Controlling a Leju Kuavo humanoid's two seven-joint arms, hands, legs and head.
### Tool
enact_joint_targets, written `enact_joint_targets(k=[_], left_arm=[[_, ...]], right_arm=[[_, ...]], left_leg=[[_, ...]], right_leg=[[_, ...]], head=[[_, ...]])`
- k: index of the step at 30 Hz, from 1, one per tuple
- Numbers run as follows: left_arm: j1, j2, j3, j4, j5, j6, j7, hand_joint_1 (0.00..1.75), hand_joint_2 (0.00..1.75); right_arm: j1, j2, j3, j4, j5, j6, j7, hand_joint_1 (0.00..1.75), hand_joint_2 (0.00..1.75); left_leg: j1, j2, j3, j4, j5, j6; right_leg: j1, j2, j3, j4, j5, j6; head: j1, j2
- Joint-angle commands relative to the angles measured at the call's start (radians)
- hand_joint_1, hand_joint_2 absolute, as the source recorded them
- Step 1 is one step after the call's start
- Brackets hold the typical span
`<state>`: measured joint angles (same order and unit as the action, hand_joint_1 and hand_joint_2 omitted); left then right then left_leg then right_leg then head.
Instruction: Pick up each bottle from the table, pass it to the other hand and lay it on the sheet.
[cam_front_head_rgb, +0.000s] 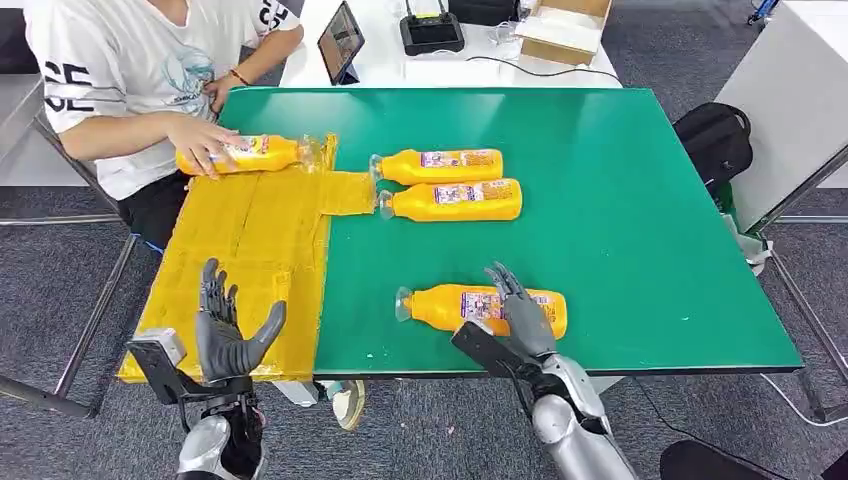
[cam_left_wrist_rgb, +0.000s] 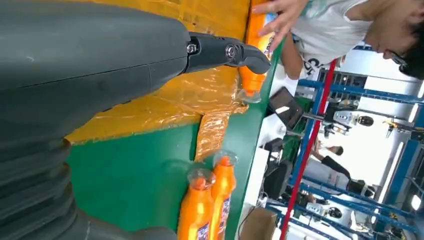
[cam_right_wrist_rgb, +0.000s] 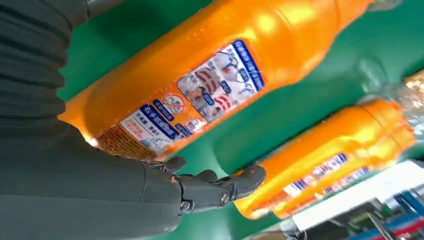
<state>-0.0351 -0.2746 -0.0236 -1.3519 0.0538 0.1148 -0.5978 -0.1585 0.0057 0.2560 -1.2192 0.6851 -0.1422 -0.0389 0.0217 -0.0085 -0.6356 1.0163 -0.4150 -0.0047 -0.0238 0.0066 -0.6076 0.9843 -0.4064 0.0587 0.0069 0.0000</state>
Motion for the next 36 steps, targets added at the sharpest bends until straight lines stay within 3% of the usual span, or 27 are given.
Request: enact_joint_targets(k=[1, 16, 26, 36], left_arm=[[-0.033, 0.005, 0.018, 0.086, -0.015, -0.007, 0.013, 0.0, 1.75], [-0.036, -0.002, 0.038, 0.088, 0.011, -0.02, 0.022, 0.0, 1.75], [-0.053, 0.009, 0.056, 0.139, 0.023, -0.022, 0.033, 0.0, 1.75], [-0.054, 0.012, 0.06, 0.157, 0.031, -0.039, 0.044, 0.0, 1.75]], right_arm=[[-0.114, -0.034, 0.041, 0.165, 0.001, 0.024, 0.008, 0.0, 1.75], [-0.154, -0.057, 0.07, 0.212, 0.021, 0.057, 0.05, 0.0, 1.75], [-0.215, -0.106, 0.14, 0.288, 0.009, 0.149, 0.096, 0.0, 1.75], [-0.208, -0.157, 0.177, 0.26, -0.009, 0.189, 0.108, 0.0, 1.75]], left_leg=[[0.0, 0.002, 0.004, -0.001, -0.001, 0.001], [0.0, 0.001, 0.005, -0.001, -0.001, 0.001], [0.0, 0.0, 0.006, -0.001, 0.0, 0.001], [0.0, -0.001, 0.008, -0.002, -0.001, 0.002]], right_leg=[[0.0, 0.001, 0.004, -0.001, 0.0, -0.002], [0.0, 0.0, 0.005, -0.001, -0.001, -0.002], [0.001, -0.001, 0.006, -0.002, 0.0, -0.002], [0.001, -0.002, 0.009, -0.003, -0.001, -0.003]], head=[[0.0, 0.0], [0.0, 0.0], [0.0, 0.0], [0.0, 0.0]])
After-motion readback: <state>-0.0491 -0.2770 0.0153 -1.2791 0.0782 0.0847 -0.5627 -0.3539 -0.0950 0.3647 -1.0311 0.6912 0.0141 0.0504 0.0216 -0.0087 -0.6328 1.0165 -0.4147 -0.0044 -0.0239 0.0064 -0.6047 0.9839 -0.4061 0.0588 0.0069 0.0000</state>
